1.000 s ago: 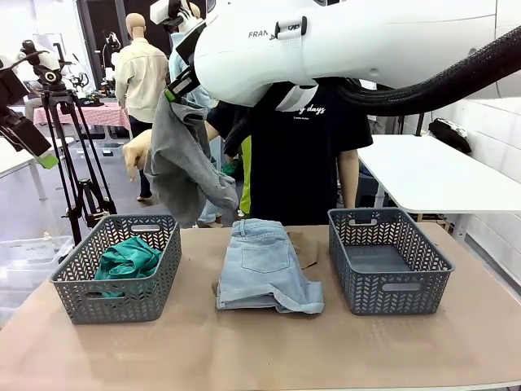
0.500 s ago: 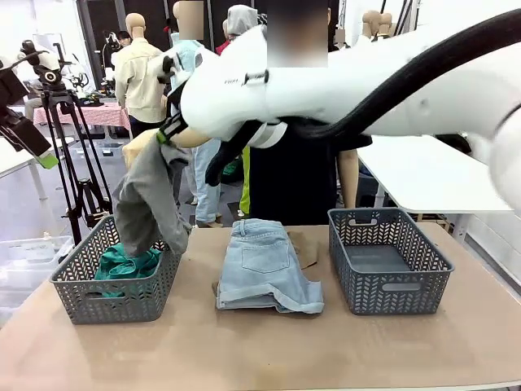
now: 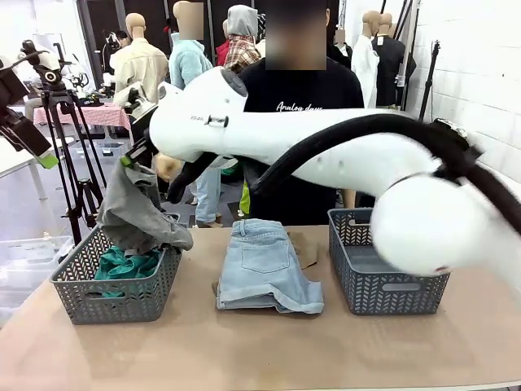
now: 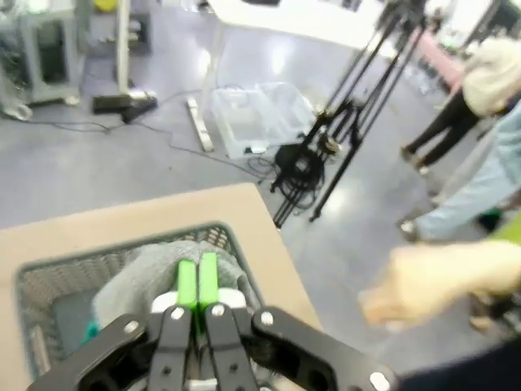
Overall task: Sort the tops and bottoms.
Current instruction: Sort the clothes according to human instructions.
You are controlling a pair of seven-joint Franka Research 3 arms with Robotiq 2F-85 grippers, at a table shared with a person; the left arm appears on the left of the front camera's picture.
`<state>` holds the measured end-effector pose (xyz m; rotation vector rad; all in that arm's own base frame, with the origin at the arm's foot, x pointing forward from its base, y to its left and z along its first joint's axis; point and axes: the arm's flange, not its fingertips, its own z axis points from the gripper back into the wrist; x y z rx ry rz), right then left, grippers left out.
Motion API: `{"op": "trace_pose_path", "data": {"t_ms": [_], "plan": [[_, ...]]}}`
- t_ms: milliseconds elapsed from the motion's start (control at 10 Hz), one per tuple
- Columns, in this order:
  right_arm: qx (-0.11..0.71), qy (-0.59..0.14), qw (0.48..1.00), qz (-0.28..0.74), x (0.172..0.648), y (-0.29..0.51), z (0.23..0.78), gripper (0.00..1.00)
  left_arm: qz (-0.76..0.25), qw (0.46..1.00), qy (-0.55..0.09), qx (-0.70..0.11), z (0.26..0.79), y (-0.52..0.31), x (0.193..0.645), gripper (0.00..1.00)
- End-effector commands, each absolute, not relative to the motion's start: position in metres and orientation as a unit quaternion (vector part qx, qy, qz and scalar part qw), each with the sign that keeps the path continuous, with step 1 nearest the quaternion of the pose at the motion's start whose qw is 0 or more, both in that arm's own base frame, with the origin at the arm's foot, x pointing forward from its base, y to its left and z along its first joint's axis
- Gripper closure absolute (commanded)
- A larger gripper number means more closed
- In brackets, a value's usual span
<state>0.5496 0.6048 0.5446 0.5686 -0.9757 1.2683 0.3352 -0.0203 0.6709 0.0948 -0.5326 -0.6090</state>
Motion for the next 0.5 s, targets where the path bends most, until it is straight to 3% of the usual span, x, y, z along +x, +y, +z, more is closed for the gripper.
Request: {"op": "trace_pose_path", "data": {"t_ms": [0, 400], "plan": [[0.264, -0.438, 0.63, 0.584, 0.577, 0.651, 0.57, 1.0, -0.299, 0.917, -0.259, 0.049, 0.672, -0.019, 0.334, 0.09], [0.243, -0.469, 0.597, 0.604, 0.554, 0.659, 0.601, 1.0, -0.299, 0.917, -0.259, 0.049, 0.672, -0.019, 0.334, 0.09]]}}
